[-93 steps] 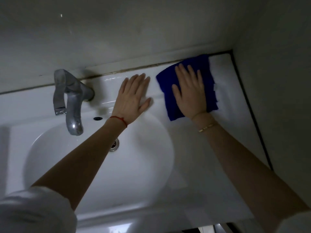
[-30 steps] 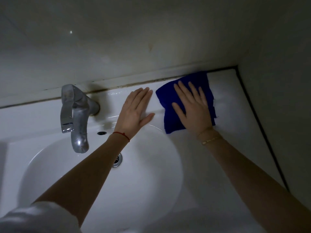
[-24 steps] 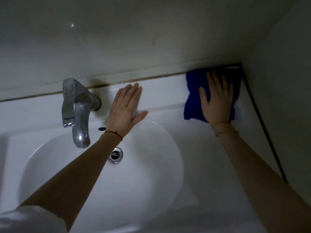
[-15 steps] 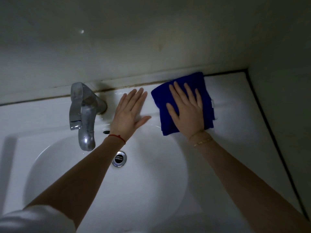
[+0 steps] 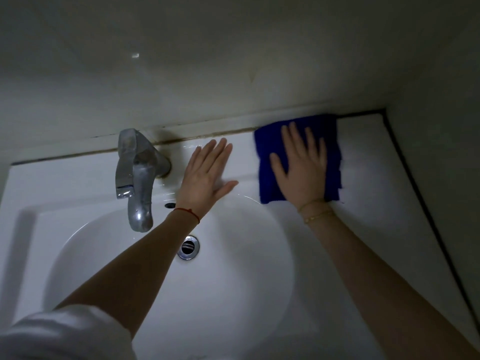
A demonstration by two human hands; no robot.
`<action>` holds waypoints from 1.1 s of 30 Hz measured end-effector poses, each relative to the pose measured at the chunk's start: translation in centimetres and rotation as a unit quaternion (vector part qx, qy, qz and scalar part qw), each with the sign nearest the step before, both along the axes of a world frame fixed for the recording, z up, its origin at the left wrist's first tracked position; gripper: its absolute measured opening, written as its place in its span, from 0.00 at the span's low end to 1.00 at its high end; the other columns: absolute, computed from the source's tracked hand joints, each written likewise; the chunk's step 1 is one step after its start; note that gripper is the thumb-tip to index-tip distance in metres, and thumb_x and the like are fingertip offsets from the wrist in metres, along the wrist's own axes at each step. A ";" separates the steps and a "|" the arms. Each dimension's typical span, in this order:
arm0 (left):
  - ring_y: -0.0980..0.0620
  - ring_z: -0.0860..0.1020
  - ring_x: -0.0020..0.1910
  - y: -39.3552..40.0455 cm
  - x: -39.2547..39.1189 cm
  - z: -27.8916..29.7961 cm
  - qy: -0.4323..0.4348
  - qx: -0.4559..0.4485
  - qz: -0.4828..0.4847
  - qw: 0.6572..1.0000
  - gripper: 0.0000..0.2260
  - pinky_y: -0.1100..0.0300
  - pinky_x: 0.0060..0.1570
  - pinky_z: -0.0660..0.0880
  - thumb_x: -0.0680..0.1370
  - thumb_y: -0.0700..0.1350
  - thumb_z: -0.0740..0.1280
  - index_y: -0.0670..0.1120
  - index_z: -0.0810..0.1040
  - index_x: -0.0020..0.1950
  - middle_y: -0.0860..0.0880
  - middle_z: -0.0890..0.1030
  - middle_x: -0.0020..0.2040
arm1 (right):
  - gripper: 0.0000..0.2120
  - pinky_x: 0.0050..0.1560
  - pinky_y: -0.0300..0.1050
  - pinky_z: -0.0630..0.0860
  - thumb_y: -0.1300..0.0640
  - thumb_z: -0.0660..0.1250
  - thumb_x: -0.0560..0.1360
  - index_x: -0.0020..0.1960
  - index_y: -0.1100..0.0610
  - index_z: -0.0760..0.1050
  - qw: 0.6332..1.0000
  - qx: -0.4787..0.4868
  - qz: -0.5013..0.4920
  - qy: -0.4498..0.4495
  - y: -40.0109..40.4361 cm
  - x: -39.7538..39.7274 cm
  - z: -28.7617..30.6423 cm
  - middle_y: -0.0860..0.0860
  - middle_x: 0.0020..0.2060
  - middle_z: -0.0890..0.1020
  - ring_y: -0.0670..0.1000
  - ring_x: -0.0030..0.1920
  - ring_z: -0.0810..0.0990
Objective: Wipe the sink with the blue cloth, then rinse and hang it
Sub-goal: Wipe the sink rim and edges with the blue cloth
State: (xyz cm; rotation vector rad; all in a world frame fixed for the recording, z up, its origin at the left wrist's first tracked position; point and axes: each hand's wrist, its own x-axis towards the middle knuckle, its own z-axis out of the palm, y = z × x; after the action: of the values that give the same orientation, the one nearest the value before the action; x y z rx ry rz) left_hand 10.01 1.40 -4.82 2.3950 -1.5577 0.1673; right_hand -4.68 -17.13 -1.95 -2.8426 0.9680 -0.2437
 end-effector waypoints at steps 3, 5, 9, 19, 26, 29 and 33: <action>0.45 0.54 0.79 -0.1 -0.6 0.2 0.014 0.009 0.015 1.000 0.32 0.46 0.78 0.50 0.81 0.58 0.60 0.43 0.57 0.80 0.43 0.58 0.79 | 0.29 0.76 0.56 0.51 0.40 0.48 0.81 0.78 0.52 0.55 0.996 0.005 0.094 0.007 -0.3 -1.2 -0.1 0.49 0.77 0.60 0.55 0.76 0.58; 0.45 0.55 0.79 -0.4 -1.0 0.6 0.014 -0.002 0.008 1.000 0.32 0.46 0.78 0.51 0.80 0.57 0.62 0.42 0.58 0.79 0.42 0.59 0.79 | 0.29 0.76 0.55 0.51 0.40 0.48 0.81 0.78 0.52 0.55 0.995 0.002 0.103 0.006 -2.0 -2.8 -0.2 0.50 0.77 0.60 0.56 0.76 0.58; 0.45 0.59 0.78 -2.4 -1.6 1.4 0.003 -0.028 -0.087 0.996 0.31 0.45 0.76 0.56 0.80 0.55 0.66 0.41 0.61 0.78 0.43 0.63 0.78 | 0.32 0.73 0.59 0.57 0.39 0.47 0.80 0.77 0.56 0.56 0.999 -0.013 -0.032 0.013 -6.6 -7.6 -0.3 0.56 0.75 0.62 0.61 0.73 0.62; 0.42 0.59 0.78 -9.9 -1.2 1.2 -0.013 0.017 -0.208 0.978 0.35 0.46 0.76 0.56 0.79 0.57 0.66 0.42 0.59 0.79 0.42 0.61 0.78 | 0.30 0.71 0.59 0.62 0.47 0.58 0.81 0.77 0.60 0.55 0.993 0.000 -0.118 0.006 -6.4 -12.2 -0.2 0.59 0.74 0.63 0.62 0.71 0.65; 0.44 0.59 0.78 -9.7 -1.1 1.1 0.015 -0.005 -0.215 0.977 0.34 0.53 0.77 0.53 0.78 0.56 0.67 0.41 0.61 0.78 0.43 0.63 0.78 | 0.29 0.75 0.57 0.56 0.48 0.56 0.81 0.78 0.57 0.53 0.998 0.021 -0.023 0.050 -9.6 -9.8 0.6 0.55 0.77 0.58 0.59 0.75 0.58; 0.45 0.59 0.77 -9.8 -0.9 1.1 0.024 -0.020 -0.209 0.977 0.34 0.52 0.77 0.55 0.77 0.54 0.69 0.40 0.63 0.77 0.43 0.64 0.77 | 0.30 0.74 0.56 0.58 0.48 0.57 0.81 0.78 0.58 0.54 0.997 0.031 -0.073 0.027 -7.8 -11.4 0.3 0.56 0.76 0.59 0.59 0.74 0.60; 0.45 0.59 0.78 -9.9 -1.3 1.2 0.038 -0.015 -0.215 0.976 0.34 0.52 0.77 0.55 0.77 0.54 0.69 0.41 0.62 0.78 0.44 0.64 0.77 | 0.29 0.73 0.56 0.61 0.46 0.54 0.82 0.78 0.59 0.54 0.988 0.029 -0.150 -0.005 -2.8 -16.9 -0.1 0.56 0.75 0.61 0.58 0.74 0.62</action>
State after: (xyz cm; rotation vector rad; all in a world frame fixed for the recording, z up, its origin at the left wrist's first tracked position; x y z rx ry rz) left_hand 8.68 -8.54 -3.66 1.9568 -1.9708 0.0070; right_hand -21.54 -19.94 -2.02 -2.6311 1.3751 -0.2539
